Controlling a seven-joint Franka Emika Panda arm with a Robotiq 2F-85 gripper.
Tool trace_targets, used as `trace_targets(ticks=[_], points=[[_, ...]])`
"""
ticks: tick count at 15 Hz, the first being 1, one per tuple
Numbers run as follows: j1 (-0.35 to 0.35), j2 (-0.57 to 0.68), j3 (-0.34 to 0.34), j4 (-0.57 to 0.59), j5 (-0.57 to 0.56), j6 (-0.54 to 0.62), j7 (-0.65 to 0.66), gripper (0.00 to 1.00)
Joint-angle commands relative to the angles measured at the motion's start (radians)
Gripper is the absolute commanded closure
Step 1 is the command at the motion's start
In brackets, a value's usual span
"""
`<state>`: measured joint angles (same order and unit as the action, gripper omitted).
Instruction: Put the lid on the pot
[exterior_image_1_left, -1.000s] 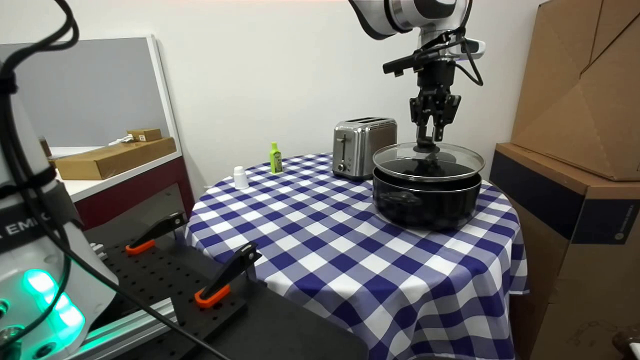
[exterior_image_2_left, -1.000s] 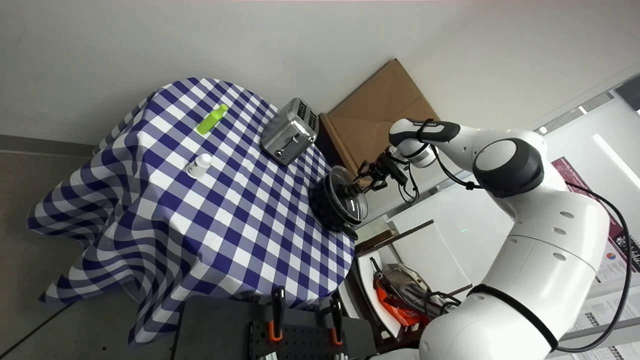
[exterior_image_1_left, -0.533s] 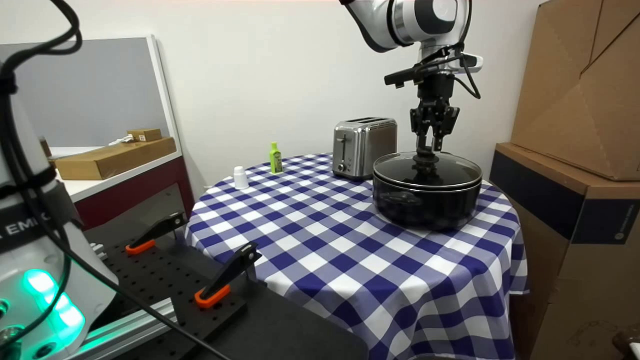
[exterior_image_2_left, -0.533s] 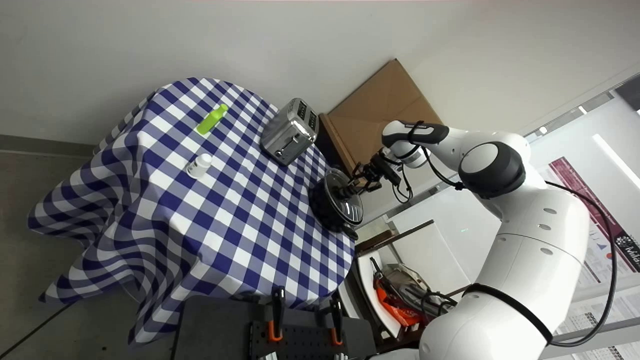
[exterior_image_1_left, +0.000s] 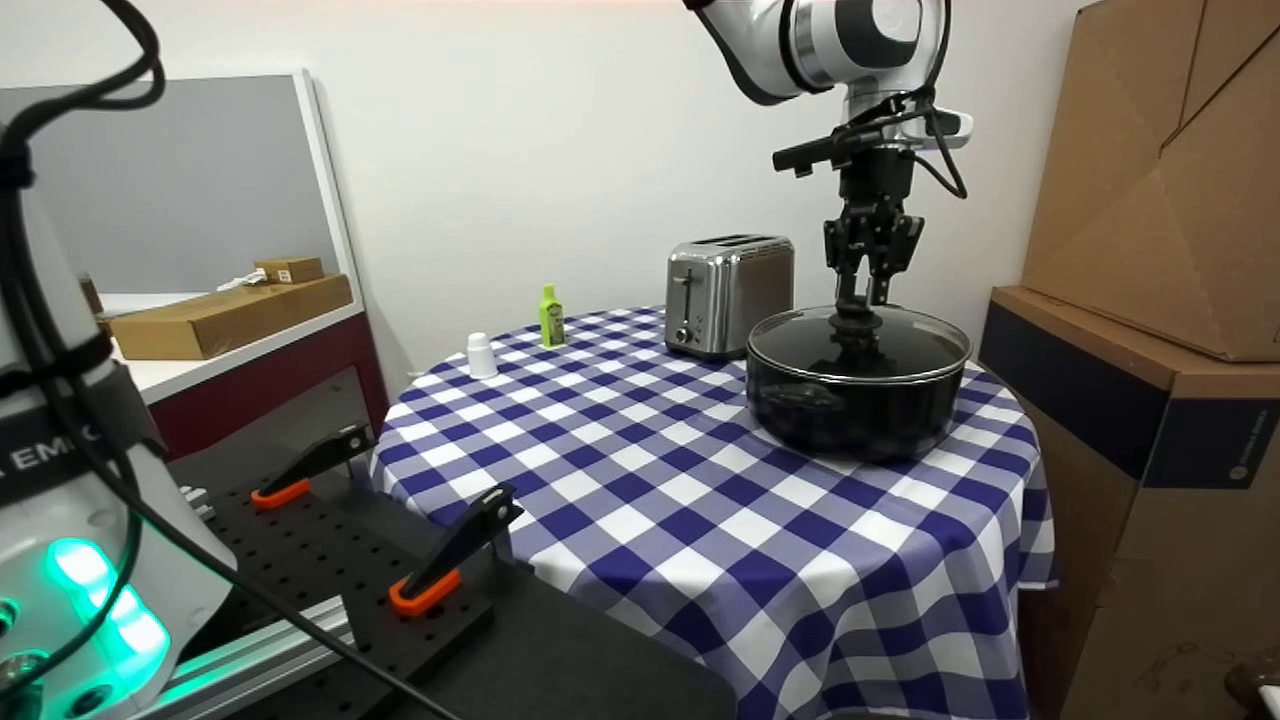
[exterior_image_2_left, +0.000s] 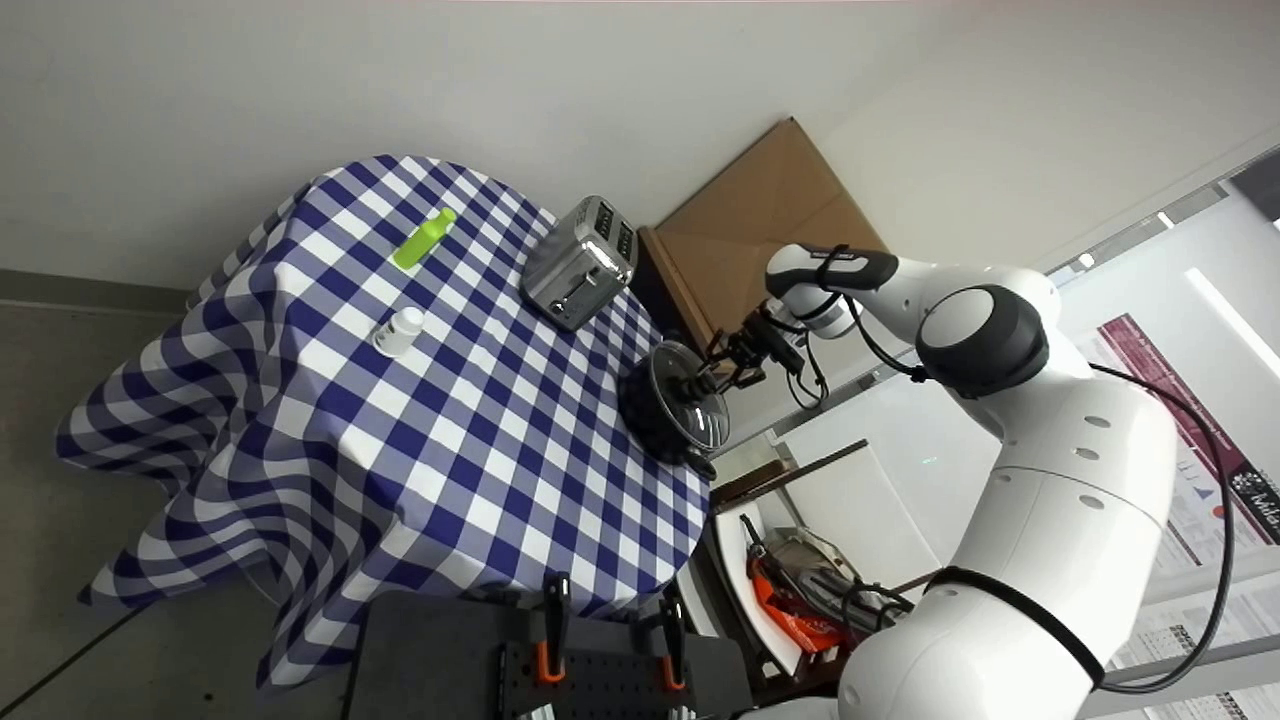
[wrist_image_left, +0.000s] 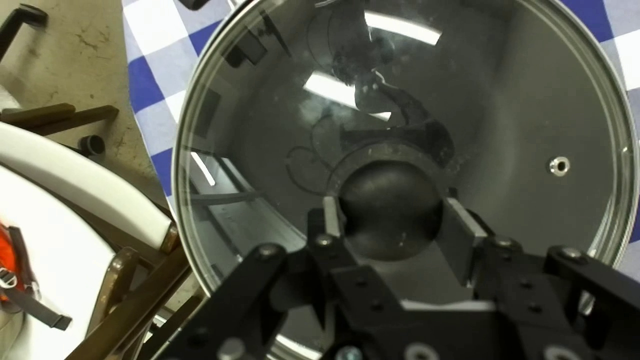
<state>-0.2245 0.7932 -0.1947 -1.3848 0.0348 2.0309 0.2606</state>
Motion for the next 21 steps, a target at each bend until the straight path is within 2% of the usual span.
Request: trace_targets(ticks=[1, 10, 21], points=[[-0.005, -0.013, -0.01, -0.006, 0.004, -0.023, 0.011, 0.76], [-0.003, -0.009, 0.0, -0.001, 0.006, -0.052, 0.0, 0.76], [-0.023, 0.015, 0.026, 0.048, 0.047, -0.194, -0.025, 0.76]])
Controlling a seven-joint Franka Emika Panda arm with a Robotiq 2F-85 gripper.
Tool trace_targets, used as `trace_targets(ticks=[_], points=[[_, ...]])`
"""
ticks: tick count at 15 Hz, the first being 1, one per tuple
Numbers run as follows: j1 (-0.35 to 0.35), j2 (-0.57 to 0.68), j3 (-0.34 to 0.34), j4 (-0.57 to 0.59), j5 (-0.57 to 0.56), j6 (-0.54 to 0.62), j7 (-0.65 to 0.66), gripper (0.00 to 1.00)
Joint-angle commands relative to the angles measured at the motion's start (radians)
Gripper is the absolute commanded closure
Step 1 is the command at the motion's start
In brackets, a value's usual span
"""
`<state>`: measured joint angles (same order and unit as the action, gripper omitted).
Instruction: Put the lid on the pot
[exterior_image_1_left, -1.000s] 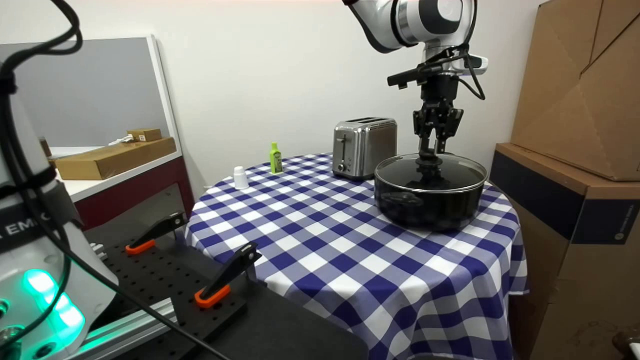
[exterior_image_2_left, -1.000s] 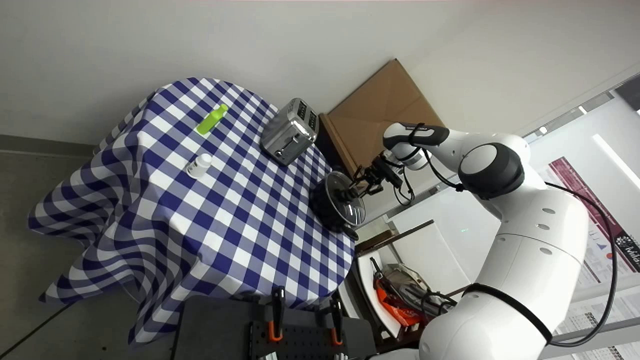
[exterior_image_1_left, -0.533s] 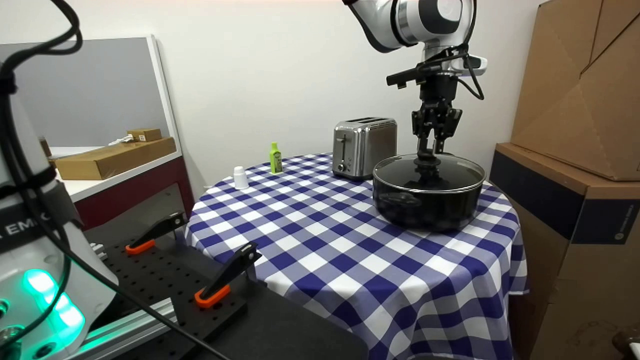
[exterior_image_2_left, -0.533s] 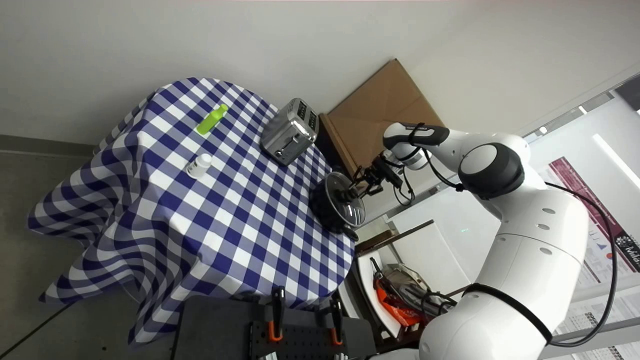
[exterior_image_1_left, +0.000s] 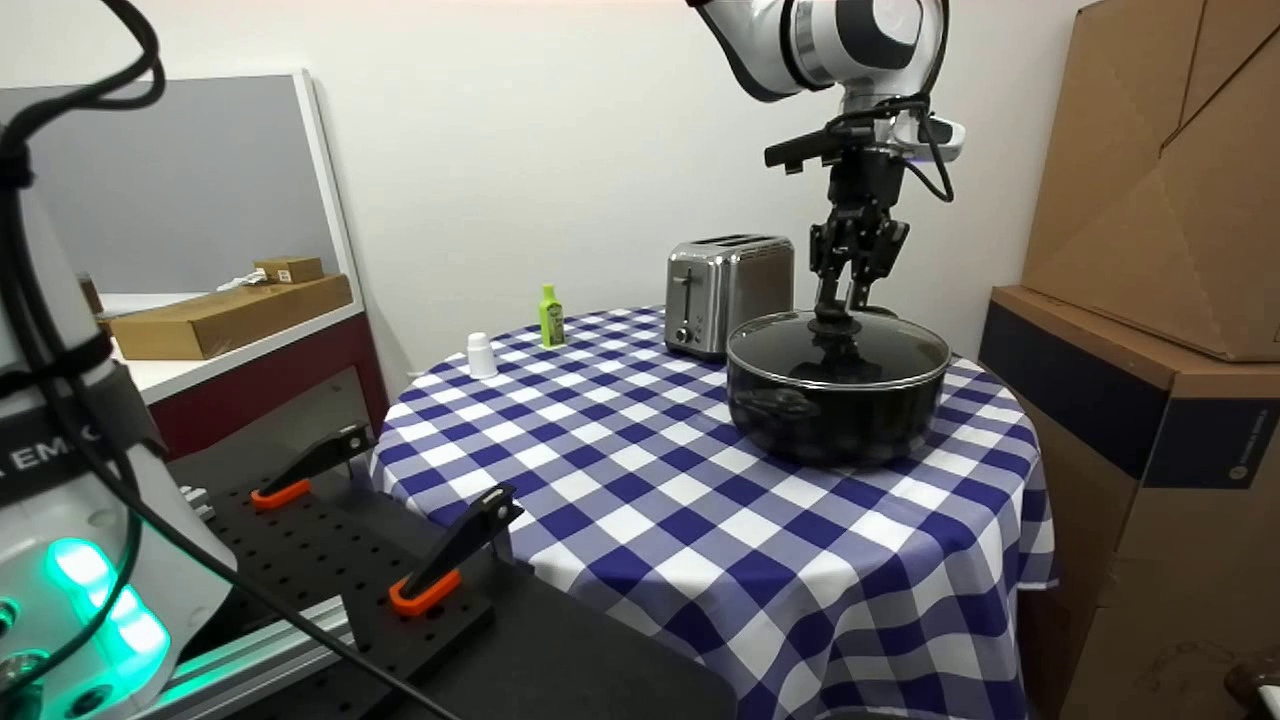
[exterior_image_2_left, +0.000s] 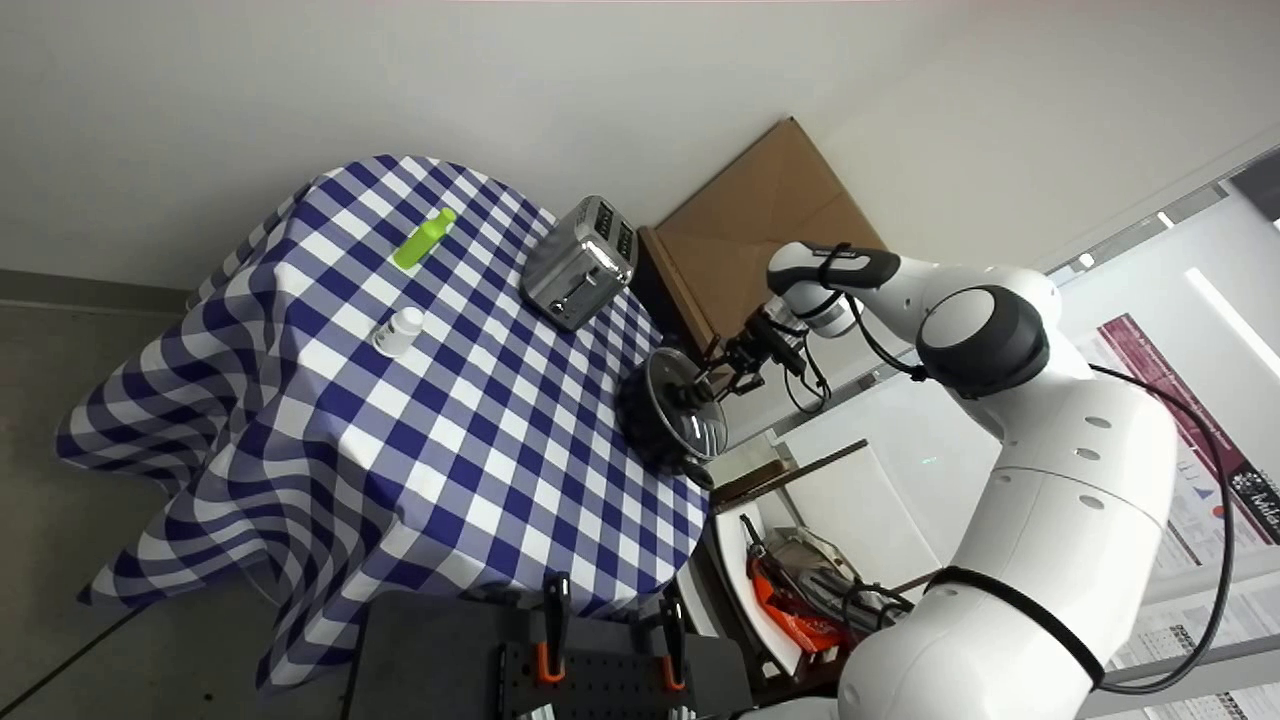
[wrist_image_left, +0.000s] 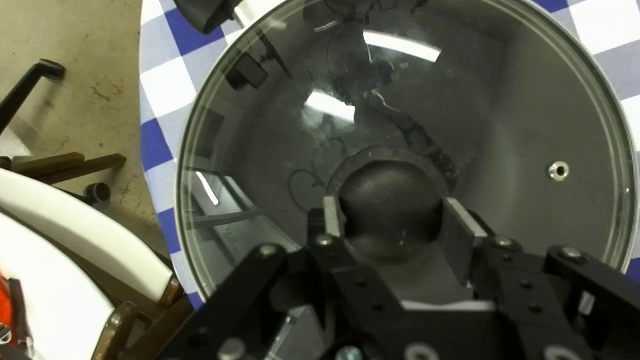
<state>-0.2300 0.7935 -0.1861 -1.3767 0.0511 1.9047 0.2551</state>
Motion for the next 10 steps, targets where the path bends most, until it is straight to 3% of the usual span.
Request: trace_targets(ticks=[1, 6, 7, 8, 10], points=[[-0.02, 0.014, 0.02, 0.041, 0.037, -0.076, -0.02, 0.76], [-0.018, 0.013, 0.012, 0.049, 0.04, -0.082, 0.0, 0.76], [-0.014, 0.014, 0.008, 0.048, 0.04, -0.081, 0.015, 0.26], [-0.015, 0.015, 0.009, 0.046, 0.043, -0.075, 0.016, 0.25], [-0.015, 0.004, 0.012, 0.032, 0.053, -0.063, 0.016, 0.12]])
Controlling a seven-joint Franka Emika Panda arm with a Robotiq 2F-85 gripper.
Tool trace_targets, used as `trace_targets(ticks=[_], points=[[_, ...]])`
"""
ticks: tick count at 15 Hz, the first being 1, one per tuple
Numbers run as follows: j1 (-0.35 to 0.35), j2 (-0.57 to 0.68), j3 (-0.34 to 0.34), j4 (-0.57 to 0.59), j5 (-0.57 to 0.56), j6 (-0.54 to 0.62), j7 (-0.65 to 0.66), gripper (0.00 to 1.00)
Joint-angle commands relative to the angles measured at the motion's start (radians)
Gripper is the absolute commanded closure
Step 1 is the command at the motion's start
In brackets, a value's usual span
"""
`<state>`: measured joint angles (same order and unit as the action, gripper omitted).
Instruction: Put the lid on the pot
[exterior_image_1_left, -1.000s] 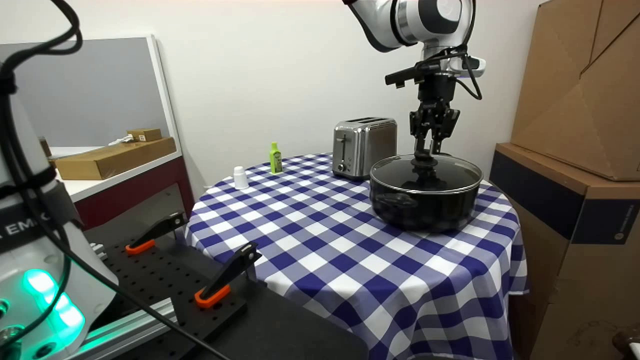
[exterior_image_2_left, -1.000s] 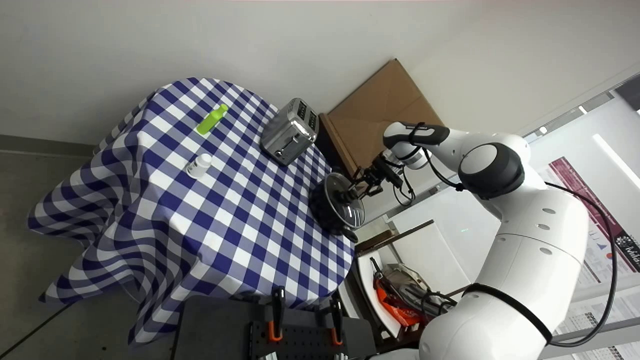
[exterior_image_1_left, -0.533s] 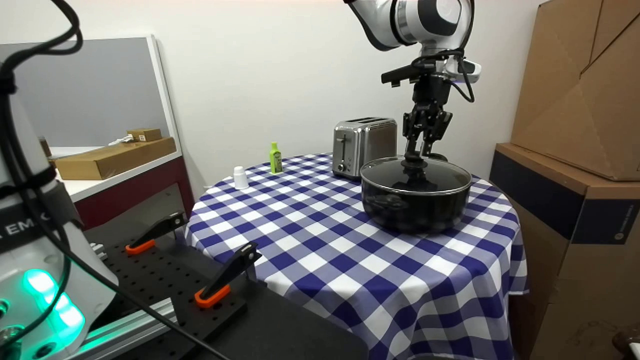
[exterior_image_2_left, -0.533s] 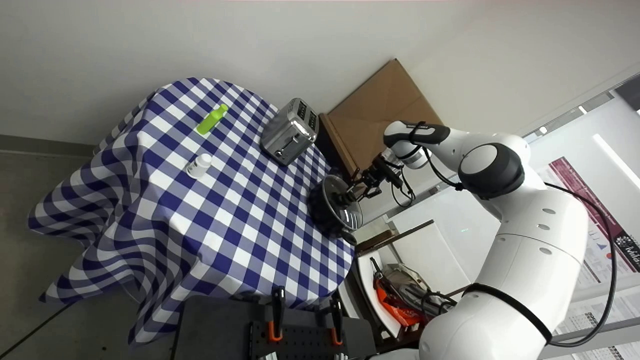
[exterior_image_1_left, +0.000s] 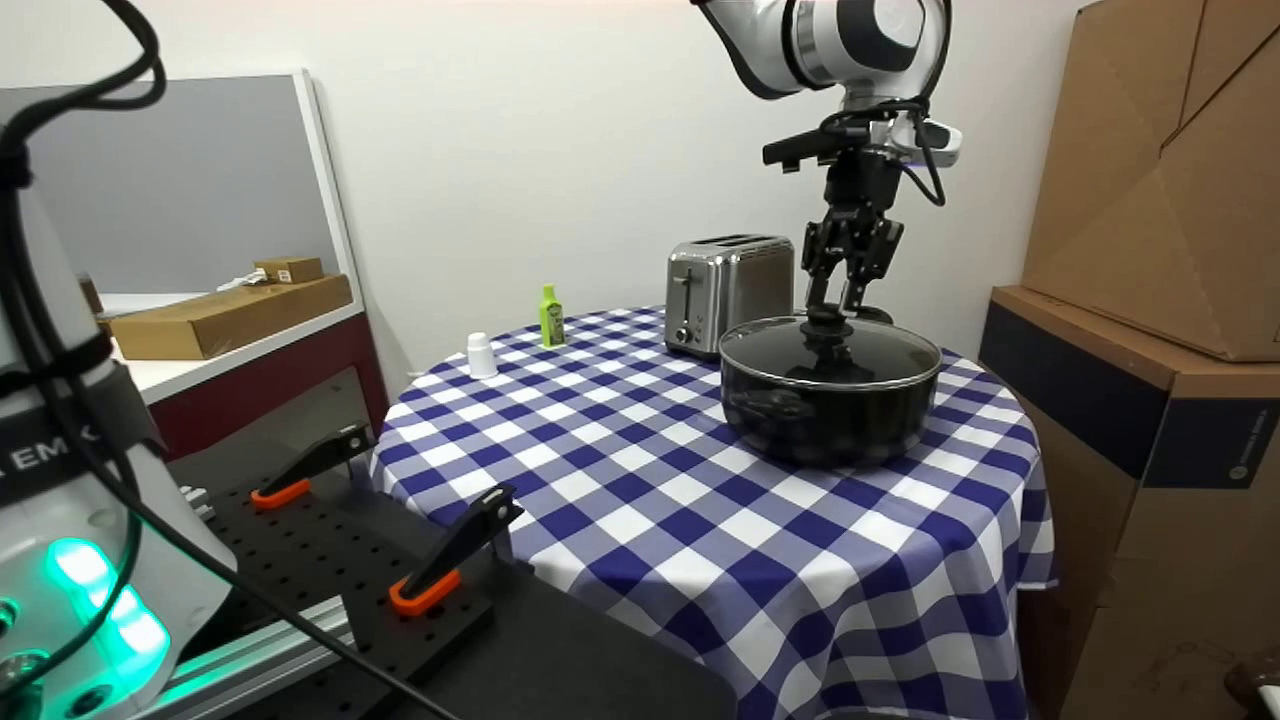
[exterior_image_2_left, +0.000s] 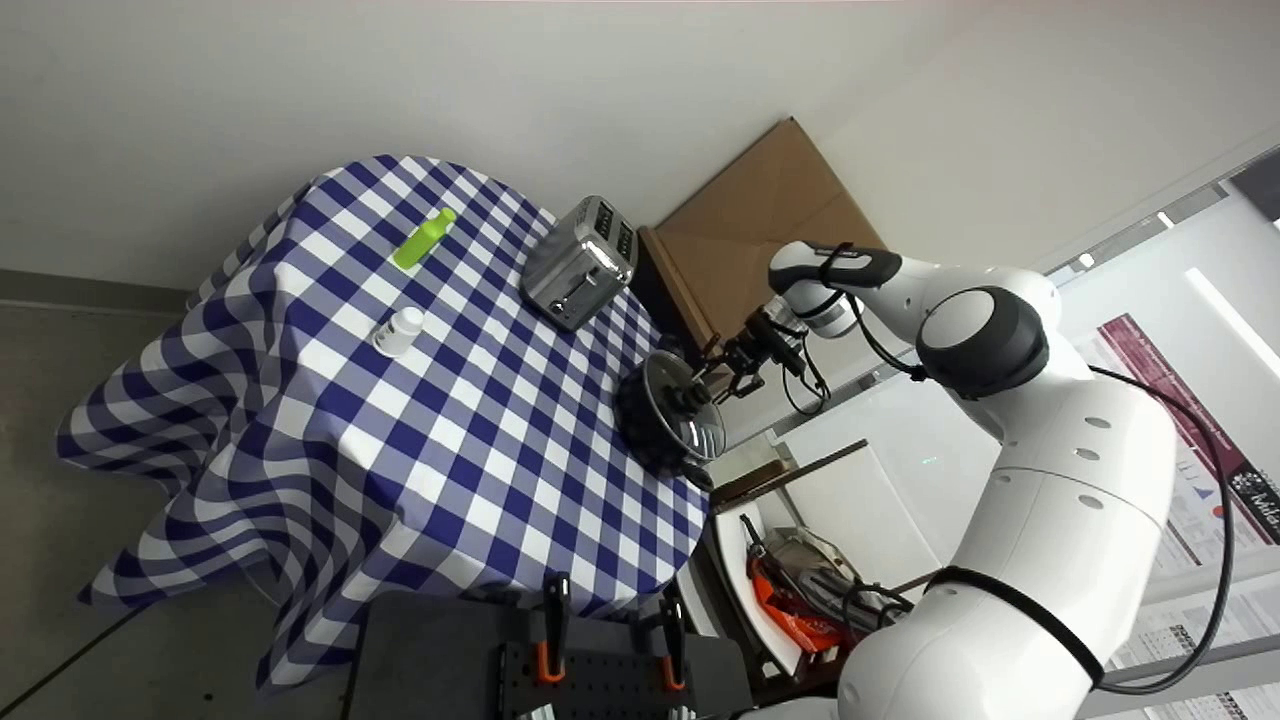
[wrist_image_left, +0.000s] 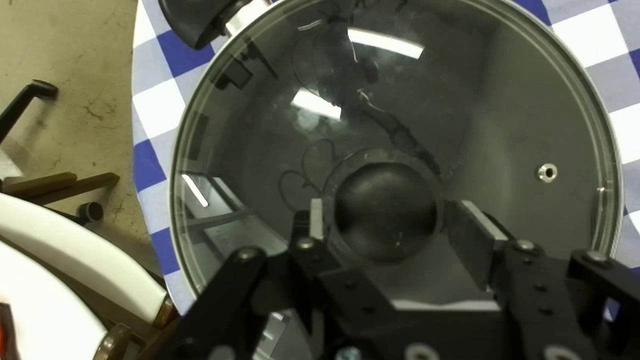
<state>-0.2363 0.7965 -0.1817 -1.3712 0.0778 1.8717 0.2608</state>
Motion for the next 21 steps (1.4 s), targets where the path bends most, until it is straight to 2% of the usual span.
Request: trace_targets(ticks=[1, 3, 5, 6, 14, 16, 17, 19, 21], points=[[-0.007, -0.007, 0.008, 0.018, 0.03, -0.023, 0.009, 0.03], [-0.004, -0.051, 0.016, -0.027, 0.048, 0.01, -0.001, 0.0], [0.013, -0.135, 0.032, -0.128, 0.063, 0.086, -0.027, 0.0], [0.031, -0.195, 0.044, -0.209, 0.064, 0.145, -0.046, 0.0], [0.186, -0.478, 0.117, -0.586, -0.059, 0.434, -0.165, 0.0], [0.202, -0.559, 0.158, -0.692, -0.031, 0.503, -0.219, 0.0], [0.195, -0.442, 0.134, -0.545, -0.037, 0.429, -0.161, 0.0], [0.21, -0.507, 0.156, -0.626, -0.036, 0.466, -0.177, 0.0], [0.211, -0.537, 0.159, -0.659, -0.036, 0.474, -0.186, 0.0]])
